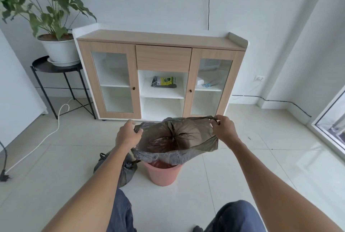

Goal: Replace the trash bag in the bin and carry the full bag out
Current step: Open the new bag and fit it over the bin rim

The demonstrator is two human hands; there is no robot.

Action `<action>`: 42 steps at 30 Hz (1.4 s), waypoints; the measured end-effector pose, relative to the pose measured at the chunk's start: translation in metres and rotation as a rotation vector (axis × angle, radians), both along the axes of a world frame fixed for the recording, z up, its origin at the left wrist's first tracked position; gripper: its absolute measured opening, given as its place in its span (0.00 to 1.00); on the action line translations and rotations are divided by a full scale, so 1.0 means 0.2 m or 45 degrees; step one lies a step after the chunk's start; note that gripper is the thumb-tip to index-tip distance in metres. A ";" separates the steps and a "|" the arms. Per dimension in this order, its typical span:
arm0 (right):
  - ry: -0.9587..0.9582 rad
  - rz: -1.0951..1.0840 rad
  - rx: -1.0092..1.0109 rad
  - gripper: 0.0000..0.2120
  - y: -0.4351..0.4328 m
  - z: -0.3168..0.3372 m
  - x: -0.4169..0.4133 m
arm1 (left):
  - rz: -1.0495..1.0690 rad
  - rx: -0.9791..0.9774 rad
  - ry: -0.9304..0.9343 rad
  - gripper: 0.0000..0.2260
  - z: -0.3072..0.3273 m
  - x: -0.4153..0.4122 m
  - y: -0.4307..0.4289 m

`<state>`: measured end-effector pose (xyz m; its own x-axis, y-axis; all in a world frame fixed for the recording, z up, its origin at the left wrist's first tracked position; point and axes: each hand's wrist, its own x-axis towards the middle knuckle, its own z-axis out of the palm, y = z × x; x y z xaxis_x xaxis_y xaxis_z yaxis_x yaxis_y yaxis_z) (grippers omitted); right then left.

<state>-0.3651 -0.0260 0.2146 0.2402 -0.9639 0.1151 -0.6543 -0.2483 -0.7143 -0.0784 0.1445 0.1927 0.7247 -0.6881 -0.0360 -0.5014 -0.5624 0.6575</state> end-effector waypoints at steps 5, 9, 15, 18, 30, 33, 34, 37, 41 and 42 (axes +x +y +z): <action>0.117 0.114 0.125 0.08 0.00 -0.02 0.02 | 0.020 -0.007 0.059 0.10 0.01 -0.04 0.00; 0.141 0.149 0.144 0.09 -0.05 0.01 0.06 | 0.106 -0.064 -0.022 0.15 0.03 -0.06 -0.03; 0.045 0.140 0.142 0.09 -0.11 -0.04 0.17 | 0.095 -0.277 0.001 0.14 0.04 0.03 -0.12; -0.017 0.122 0.124 0.09 -0.15 -0.11 0.23 | 0.107 -0.305 -0.009 0.15 -0.02 0.10 -0.17; 0.019 0.097 0.201 0.10 -0.43 -0.49 0.46 | 0.187 -0.363 0.183 0.14 -0.38 0.37 -0.48; 0.022 0.051 0.236 0.10 -0.51 -0.58 0.48 | 0.151 -0.389 0.276 0.12 -0.48 0.41 -0.55; 0.025 0.032 0.262 0.10 -0.53 -0.61 0.49 | 0.146 -0.391 0.307 0.12 -0.52 0.42 -0.57; 0.059 0.007 0.342 0.09 -0.57 -0.70 0.47 | 0.142 -0.337 0.349 0.12 -0.60 0.46 -0.61; 0.082 -0.004 0.444 0.08 -0.63 -0.76 0.46 | 0.067 -0.104 0.492 0.09 -0.69 0.53 -0.62; 0.083 -0.011 0.470 0.07 -0.65 -0.77 0.46 | 0.070 -0.067 0.502 0.07 -0.71 0.56 -0.62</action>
<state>-0.2721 -0.1563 0.0613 0.2276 -0.9395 -0.2559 -0.7021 0.0238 -0.7117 0.0330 0.0209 0.0508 0.6979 -0.6573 -0.2844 -0.1750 -0.5416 0.8222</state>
